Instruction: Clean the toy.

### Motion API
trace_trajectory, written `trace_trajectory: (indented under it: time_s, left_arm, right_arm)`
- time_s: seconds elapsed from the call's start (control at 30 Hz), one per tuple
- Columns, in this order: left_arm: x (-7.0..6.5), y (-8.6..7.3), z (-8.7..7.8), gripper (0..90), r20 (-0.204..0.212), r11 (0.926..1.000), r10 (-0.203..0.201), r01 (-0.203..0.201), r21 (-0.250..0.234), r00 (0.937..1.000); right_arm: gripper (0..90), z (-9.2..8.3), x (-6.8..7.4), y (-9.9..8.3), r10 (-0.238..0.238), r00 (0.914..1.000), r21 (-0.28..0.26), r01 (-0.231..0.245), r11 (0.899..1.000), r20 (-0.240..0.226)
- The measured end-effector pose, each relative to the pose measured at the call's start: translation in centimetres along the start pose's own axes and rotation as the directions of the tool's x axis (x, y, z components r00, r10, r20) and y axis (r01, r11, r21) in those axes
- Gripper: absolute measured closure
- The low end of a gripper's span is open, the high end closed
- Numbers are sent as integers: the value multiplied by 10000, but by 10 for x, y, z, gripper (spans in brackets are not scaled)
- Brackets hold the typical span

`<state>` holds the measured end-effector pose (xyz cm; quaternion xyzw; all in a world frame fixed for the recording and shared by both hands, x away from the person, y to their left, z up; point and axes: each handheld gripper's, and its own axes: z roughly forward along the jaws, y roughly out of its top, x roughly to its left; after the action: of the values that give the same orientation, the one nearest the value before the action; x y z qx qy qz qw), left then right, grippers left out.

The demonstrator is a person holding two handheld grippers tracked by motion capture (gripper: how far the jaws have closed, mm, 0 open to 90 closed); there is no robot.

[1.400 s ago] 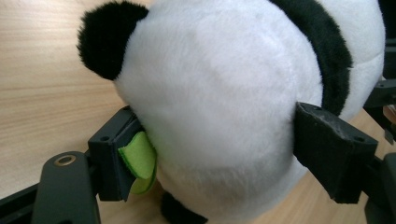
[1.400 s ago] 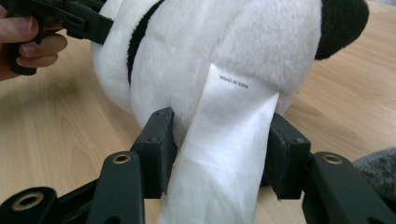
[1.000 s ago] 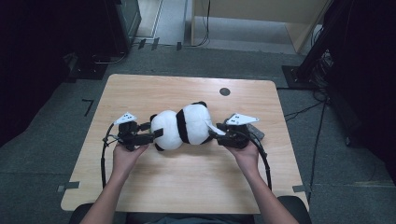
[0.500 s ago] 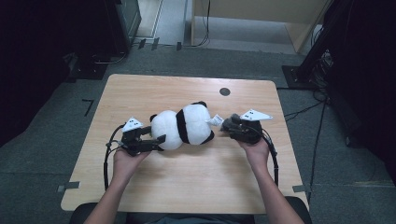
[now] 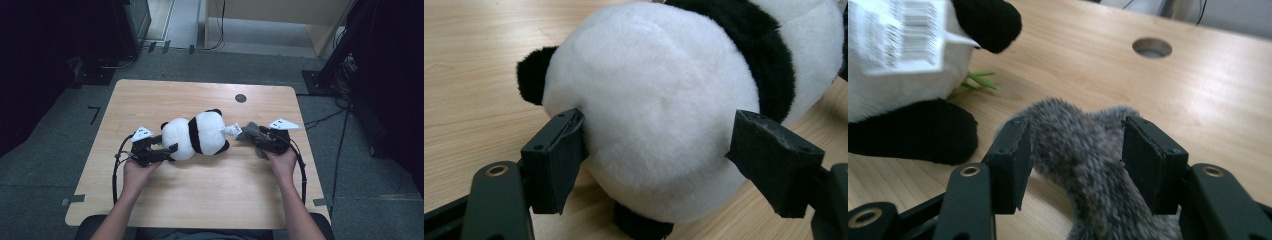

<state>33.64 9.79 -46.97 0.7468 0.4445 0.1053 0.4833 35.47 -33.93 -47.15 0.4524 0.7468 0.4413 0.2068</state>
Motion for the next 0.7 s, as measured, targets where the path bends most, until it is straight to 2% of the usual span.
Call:
trace_trajectory:
  time_s: [0.07, 0.2, 0.3, 0.4, 0.53, 0.7]
  left_arm:
    - [0, 0, 0, 221, -21, 10000, 61, -61, 2, 10000]
    - [3, 0, 0, 220, -19, 9999, 92, -92, -74, 10000]
    - [7, 0, 1, 220, 119, 9999, 89, -88, -110, 9999]
    - [10, 1, 2, 220, 158, 9999, -63, 65, -90, 9999]
    - [9, 2, 2, 219, 110, 10000, 52, -51, -86, 9999]
    - [10, 3, 1, 213, 114, 9999, 91, -90, -83, 9999]
  right_arm:
    - [457, 3, -6, -3, 328, 9994, 158, -327, 9993, -86]
    - [458, 7, -8, -6, 168, 9995, 309, -177, 9994, 271]
    - [468, 13, -12, -10, 551, 9984, 589, -557, 9967, 124]
    - [485, 17, -15, -13, 716, 9971, 721, -732, 9947, 249]
    - [514, 20, -14, -14, 443, 9978, 887, -486, 9949, 499]
    - [575, 25, -11, -17, 84, 9973, 1359, -183, 9905, 725]
